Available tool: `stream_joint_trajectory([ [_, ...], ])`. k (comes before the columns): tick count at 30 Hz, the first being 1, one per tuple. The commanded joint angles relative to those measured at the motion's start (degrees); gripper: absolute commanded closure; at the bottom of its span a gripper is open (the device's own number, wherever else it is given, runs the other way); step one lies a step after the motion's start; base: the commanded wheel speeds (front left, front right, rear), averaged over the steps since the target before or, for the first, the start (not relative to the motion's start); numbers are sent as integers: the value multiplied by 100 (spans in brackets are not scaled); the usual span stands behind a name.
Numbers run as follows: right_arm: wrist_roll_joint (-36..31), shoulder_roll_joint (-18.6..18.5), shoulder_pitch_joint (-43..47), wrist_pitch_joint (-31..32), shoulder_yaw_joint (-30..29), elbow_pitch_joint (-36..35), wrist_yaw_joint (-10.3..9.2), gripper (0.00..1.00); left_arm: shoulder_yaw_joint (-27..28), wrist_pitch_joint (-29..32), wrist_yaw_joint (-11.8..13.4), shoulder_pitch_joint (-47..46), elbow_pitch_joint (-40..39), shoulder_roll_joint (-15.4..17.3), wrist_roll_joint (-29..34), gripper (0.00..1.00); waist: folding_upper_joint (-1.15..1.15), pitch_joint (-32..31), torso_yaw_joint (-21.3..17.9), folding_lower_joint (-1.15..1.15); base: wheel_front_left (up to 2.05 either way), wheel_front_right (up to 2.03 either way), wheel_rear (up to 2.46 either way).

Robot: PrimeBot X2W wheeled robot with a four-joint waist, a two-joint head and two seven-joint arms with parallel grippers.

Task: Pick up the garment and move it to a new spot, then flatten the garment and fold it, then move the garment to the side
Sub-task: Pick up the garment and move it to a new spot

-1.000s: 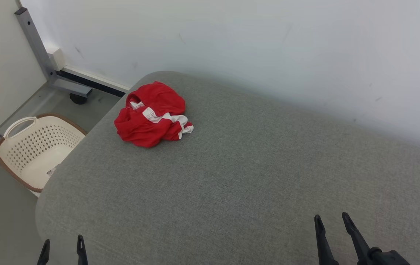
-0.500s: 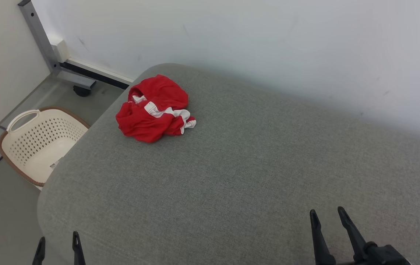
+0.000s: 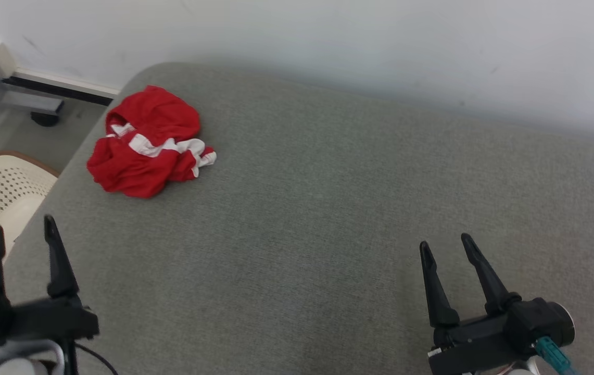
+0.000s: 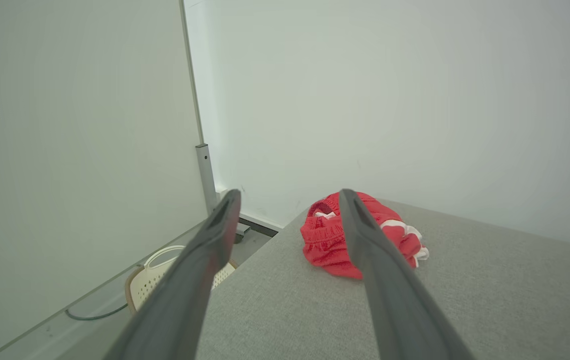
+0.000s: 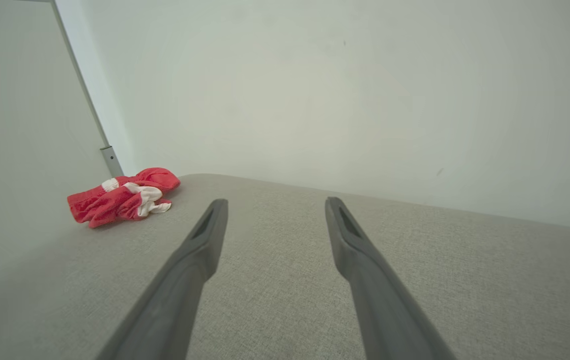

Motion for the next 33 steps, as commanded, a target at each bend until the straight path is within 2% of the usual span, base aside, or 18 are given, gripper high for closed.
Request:
stream_joint_trajectory([
  [1, -30, -57, -196, 0, 16, -54, 2, 0, 81, -18, -43, -394, 62, 118, 0, 0, -1, 690, -692, -1, 0, 0, 0],
  [10, 32, -46, -736, 0, 95, -228, 2, 0, 549, -17, -173, -1795, 736, 784, -244, 0, -1, 1509, -1563, -1, 0, 0, 0],
  [14, 51, -20, -901, 1, 102, -281, 2, 0, 545, -13, -251, -2343, 1268, 1086, -383, 0, -1, 1736, -1824, -1, 0, 0, 0],
  [19, 87, -4, -1008, 1, 111, -280, 2, 0, 586, 54, -307, -2842, 1814, 1311, -675, 0, -1, 1876, -2015, -1, 0, 0, 0],
  [21, 92, 3, -1057, 1, 136, -278, 2, 0, 509, 122, -332, -3060, 2136, 1571, -646, 0, -1, 1929, -2090, -1, 0, 0, 0],
  [26, 140, 14, -1135, 0, 191, -245, 2, 0, 211, 390, -372, -3539, 3090, 1954, -681, 0, -1, 2012, -2242, -1, 0, 0, 0],
  [33, 200, 22, -1121, 0, 236, -218, 2, 0, 242, 849, -293, -3891, 4132, 2120, -881, 0, -1, 2040, -2320, -1, 0, 0, 0],
])
